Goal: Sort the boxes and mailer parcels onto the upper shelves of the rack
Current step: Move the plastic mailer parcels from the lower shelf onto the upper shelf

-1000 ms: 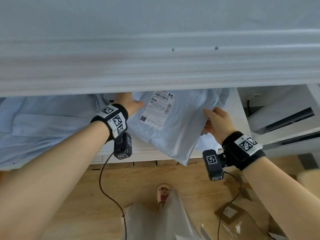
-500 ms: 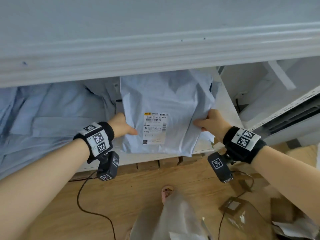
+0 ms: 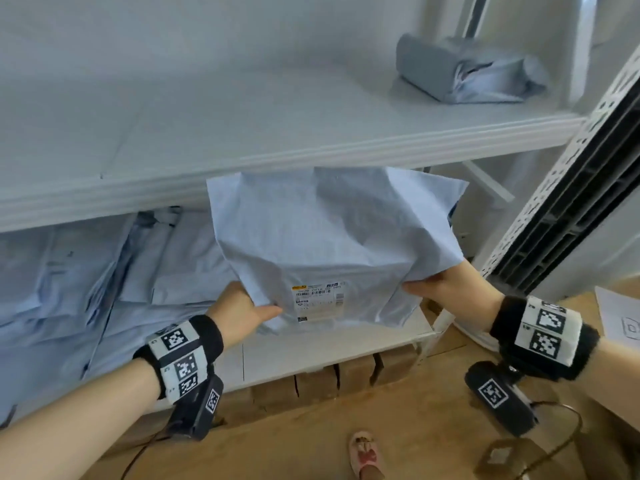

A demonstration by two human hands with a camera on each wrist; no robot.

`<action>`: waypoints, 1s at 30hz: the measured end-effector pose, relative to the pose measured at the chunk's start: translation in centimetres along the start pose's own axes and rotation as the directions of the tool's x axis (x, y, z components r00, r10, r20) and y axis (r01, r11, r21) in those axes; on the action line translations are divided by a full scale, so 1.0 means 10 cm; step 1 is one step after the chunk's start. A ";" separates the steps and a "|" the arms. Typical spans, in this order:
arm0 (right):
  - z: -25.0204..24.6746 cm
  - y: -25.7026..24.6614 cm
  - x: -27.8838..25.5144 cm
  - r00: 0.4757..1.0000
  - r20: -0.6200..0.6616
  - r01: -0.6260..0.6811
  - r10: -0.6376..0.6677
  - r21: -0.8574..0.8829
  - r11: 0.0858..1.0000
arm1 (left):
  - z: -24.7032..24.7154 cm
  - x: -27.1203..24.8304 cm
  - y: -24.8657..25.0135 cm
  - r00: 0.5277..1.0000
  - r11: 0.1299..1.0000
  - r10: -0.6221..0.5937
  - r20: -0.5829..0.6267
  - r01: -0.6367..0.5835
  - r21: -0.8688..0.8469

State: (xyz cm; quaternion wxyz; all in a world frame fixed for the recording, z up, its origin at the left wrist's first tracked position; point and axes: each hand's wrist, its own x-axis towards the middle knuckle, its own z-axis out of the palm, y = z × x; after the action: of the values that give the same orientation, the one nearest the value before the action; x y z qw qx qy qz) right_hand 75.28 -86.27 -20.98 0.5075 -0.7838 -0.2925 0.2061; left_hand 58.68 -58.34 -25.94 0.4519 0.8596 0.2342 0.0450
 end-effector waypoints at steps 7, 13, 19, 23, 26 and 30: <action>-0.44 -0.98 -0.15 0.974 -0.148 0.160 -0.172 -0.091 0.983 | -0.73 -0.16 0.86 0.961 0.974 0.214 -0.177 -0.224 -0.037; -0.82 -1.65 0.16 0.962 -0.151 0.219 -0.227 -0.067 0.973 | -1.19 0.02 1.55 0.920 0.922 0.297 -0.255 -0.346 -0.174; -1.09 -1.88 0.64 0.974 -0.143 0.154 -0.177 -0.154 0.976 | -1.43 0.36 1.98 0.921 0.895 0.255 -0.294 -0.340 -0.290; -1.31 -2.01 1.07 0.953 -0.164 0.194 -0.255 -0.314 0.929 | -1.53 0.65 2.21 0.918 0.903 0.232 -0.321 -0.326 -0.281; -1.44 -2.10 1.47 0.940 -0.153 0.213 -0.306 -0.438 0.873 | -1.58 0.92 2.37 0.919 0.922 0.211 -0.333 -0.300 -0.244; -1.55 -2.18 1.97 0.929 -0.088 0.200 -0.360 -0.697 0.689 | -1.57 1.33 2.55 0.934 0.964 0.157 -0.322 -0.216 -0.156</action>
State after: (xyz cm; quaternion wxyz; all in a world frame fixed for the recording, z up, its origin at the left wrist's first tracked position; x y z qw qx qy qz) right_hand 94.10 -76.74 4.70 0.2417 -0.8773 -0.4065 -0.0821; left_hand 75.16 -52.86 1.87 0.4832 0.8136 0.2133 0.2430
